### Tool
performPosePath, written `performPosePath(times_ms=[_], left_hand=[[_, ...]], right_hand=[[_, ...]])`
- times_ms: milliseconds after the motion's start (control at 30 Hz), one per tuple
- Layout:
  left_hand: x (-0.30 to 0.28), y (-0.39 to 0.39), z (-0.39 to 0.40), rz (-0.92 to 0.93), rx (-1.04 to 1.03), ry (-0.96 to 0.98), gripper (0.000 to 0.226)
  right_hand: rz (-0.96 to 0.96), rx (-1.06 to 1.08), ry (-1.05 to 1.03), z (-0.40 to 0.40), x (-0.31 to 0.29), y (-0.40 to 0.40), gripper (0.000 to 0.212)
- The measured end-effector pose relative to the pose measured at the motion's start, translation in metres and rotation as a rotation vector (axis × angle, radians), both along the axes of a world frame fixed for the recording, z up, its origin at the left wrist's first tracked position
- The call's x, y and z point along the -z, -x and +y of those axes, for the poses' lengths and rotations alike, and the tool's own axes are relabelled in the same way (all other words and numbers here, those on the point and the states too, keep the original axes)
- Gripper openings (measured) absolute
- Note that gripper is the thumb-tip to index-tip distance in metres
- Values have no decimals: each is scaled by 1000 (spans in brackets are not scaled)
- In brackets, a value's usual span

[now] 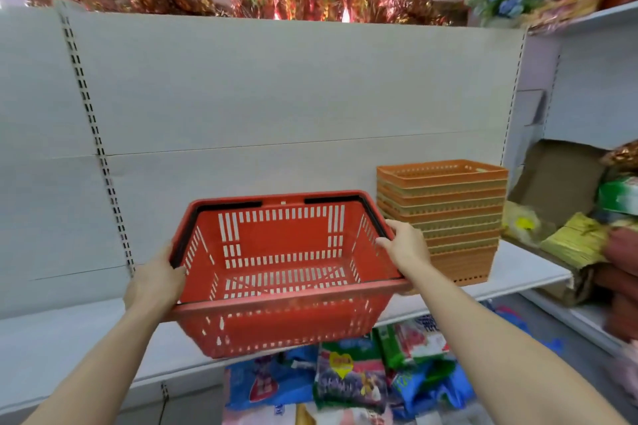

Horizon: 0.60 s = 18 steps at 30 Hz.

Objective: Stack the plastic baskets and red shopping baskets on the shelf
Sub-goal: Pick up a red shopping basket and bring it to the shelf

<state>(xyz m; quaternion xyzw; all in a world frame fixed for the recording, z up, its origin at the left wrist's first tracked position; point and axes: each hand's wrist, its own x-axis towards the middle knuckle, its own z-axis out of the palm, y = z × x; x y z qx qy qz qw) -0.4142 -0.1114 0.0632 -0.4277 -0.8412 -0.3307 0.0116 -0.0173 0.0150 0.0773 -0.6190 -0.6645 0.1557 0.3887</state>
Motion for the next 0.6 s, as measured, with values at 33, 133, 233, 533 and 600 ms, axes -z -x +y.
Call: performPosePath(times_ms=[33,133,233,533,600], left_hand=[[2,-2,6,0,-6,26,52],[3,-7,14,-8,-36,70,55],[0,-2,24,-54,-78,96,52],[-12,7,51,-405,16,-27,42],[-15,7,40,-558,71,-119,40]], right_hand=[[-11,-7,16,10,0,-3,30],[-47,-37,37,34,-5,-5,28],[-83,-57,77,54,-7,0,31],[8,-142,217,94,-11,-1,32],[131,-178,230,87,-11,-8,34]])
